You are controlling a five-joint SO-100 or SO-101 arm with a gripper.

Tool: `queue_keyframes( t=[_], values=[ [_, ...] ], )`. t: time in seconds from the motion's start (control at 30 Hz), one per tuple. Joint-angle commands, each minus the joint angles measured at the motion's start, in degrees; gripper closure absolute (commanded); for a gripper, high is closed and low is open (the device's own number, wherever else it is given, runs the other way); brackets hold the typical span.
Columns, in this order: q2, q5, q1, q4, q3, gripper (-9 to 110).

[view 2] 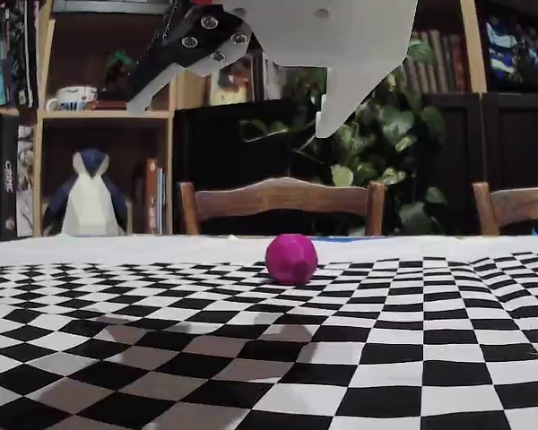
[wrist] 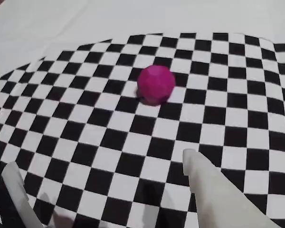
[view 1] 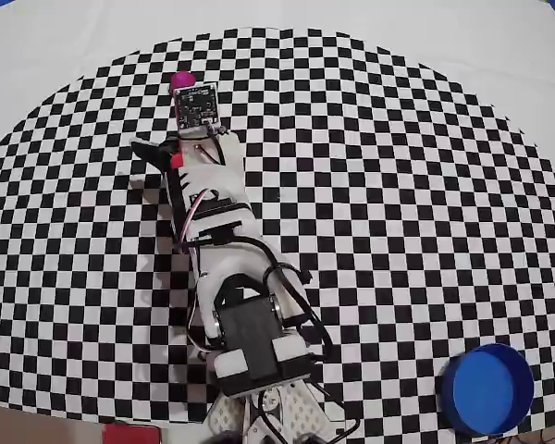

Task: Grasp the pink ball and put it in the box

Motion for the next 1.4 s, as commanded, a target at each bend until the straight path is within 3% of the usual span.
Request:
queue_keyframes(
  t=[0.0, 1.37],
  values=[
    [-0.62, 0.35, 0.26, -1.05, -2.90, 59],
    [-25.05, 0.53, 2.29, -1.14, -26.37, 59]
  ],
)
